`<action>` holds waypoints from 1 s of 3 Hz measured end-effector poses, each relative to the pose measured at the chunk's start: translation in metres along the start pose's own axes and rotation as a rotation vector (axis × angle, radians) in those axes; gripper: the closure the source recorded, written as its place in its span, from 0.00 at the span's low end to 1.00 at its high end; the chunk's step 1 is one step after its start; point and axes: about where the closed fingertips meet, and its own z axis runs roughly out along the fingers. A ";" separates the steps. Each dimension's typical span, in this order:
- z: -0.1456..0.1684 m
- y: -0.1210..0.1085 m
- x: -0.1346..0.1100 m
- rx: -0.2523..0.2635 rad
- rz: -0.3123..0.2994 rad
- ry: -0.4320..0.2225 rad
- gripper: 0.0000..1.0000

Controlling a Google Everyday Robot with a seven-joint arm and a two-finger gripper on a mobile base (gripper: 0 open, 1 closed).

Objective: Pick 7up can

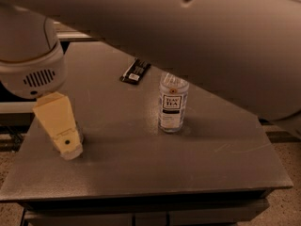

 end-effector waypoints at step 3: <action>0.017 -0.029 -0.007 -0.002 -0.056 -0.033 0.00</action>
Offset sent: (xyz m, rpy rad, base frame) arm 0.0375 0.0271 -0.0230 -0.0684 0.1065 0.1378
